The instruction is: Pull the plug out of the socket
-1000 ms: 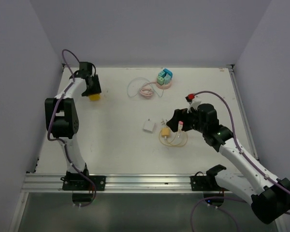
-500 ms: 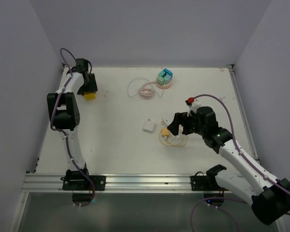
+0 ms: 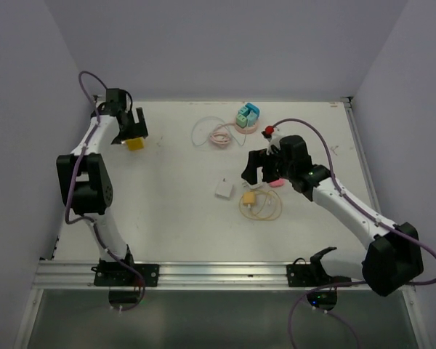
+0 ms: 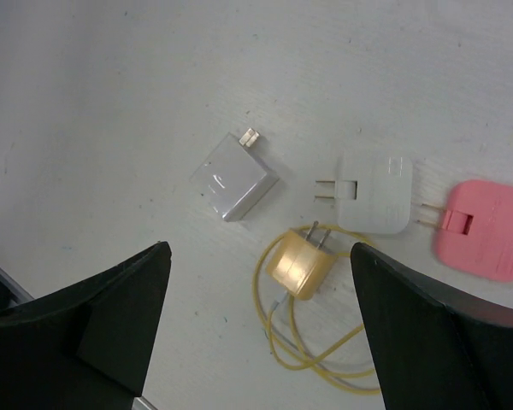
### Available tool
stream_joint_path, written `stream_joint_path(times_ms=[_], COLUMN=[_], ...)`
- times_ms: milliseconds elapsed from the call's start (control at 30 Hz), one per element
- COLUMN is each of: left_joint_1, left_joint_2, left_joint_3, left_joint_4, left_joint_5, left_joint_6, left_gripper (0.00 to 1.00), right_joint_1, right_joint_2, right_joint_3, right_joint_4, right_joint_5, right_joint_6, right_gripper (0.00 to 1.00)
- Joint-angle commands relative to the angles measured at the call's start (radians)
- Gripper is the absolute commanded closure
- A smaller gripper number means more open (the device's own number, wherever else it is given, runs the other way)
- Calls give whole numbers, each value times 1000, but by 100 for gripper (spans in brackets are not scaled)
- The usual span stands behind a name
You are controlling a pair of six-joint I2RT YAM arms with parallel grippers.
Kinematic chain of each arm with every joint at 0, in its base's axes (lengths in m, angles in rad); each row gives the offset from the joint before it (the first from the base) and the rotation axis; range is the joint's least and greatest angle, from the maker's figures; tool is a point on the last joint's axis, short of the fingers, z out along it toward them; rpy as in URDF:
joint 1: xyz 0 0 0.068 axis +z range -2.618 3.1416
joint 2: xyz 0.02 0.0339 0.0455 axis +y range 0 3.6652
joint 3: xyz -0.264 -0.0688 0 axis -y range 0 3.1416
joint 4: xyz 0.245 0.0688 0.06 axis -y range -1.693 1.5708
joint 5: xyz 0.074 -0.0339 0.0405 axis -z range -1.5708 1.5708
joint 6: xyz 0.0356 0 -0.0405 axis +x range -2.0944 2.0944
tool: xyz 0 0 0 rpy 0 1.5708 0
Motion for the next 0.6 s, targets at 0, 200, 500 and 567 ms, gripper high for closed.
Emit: stream_joint_path(times_ms=[0,200,500,567], left_joint_1=[-36,-148,-193,-193], left_joint_2=[-295,-687,-898,-864], left_joint_3=[-205,-672,-1001,-953], left_joint_4=[142,365,569,531], left_joint_5=[58,60,43,41], left_joint_6=[-32,-59,-26,-24], left_gripper=[4,4,6,6], right_joint_1=[3,15,66,67], right_joint_2=[115,380,794,892], right_joint_3=[111,339,842,914], right_joint_4=[77,84,-5,-46], right_joint_5=[-30,-10,-28,-36], right_joint_6=[-61,-172,-371,-392], right_gripper=[11,18,33,36])
